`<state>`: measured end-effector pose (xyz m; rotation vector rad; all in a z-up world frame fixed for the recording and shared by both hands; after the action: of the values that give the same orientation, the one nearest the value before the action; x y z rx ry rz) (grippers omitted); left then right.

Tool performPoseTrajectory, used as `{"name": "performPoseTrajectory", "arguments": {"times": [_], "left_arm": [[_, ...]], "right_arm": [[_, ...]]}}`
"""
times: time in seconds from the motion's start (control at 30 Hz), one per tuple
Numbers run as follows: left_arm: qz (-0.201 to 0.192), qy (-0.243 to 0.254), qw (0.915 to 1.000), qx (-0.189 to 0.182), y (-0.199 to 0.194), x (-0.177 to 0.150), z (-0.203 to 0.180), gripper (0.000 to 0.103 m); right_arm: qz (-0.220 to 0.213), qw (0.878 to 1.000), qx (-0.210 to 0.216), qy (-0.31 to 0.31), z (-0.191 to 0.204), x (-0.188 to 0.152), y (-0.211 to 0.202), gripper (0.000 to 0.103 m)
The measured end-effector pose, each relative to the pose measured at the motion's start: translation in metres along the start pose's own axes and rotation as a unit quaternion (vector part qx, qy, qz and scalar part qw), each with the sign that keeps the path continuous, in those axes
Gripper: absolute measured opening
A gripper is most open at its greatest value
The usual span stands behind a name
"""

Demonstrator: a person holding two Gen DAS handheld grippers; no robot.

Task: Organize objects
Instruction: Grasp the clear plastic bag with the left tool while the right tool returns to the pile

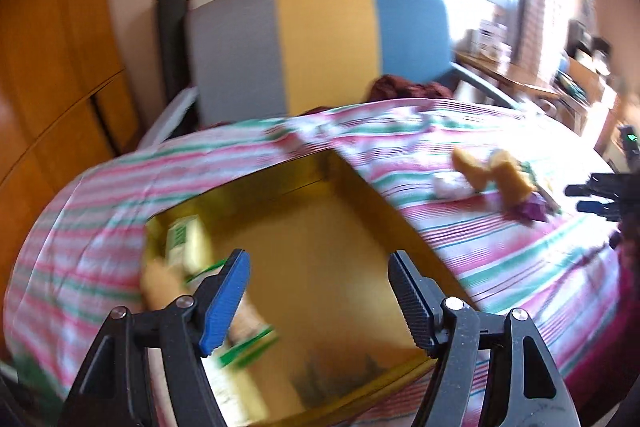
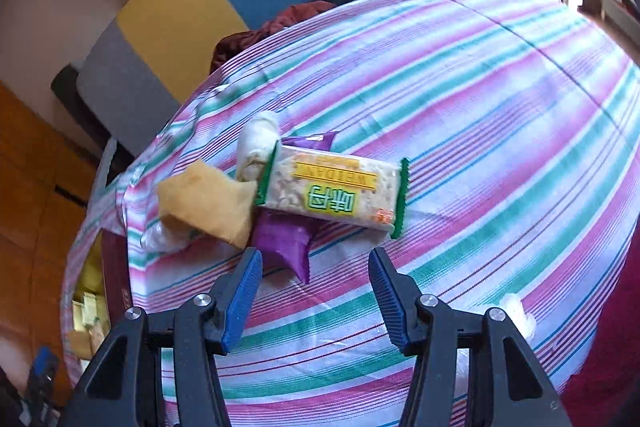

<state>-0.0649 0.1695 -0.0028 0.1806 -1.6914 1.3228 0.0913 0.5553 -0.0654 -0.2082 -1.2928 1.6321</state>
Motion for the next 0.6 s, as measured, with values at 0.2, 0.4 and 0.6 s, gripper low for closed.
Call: {"name": "performPoseTrajectory", "arguments": {"times": [0.2,0.4,0.6], "left_arm": [[0.004,0.069,0.9965,-0.048,0.032,0.031,-0.068,0.072],[0.044,0.121,0.9884,-0.08,0.082,0.048,-0.115,0.072],[0.09,0.159,0.9799,-0.081,0.136,0.053,-0.144,0.074]], "right_arm": [[0.001,0.999,0.019,0.027,-0.01,0.005,-0.001,0.056],[0.008,0.999,0.041,0.023,-0.002,-0.001,0.0,0.059],[0.013,0.998,0.059,0.035,-0.003,-0.001,0.001,0.061]]}}
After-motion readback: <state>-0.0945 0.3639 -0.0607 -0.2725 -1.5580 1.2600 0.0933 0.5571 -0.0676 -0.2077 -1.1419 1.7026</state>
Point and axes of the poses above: each gripper's, at about its wrist camera, not at the fingertips, and y roughly the way its jaws point, z to its left, x to its top, the point moved 4 cm from there along y, roughly the way its jaws point, and after that the axes turned 2 degrees about -y, right-handed, at the moved point
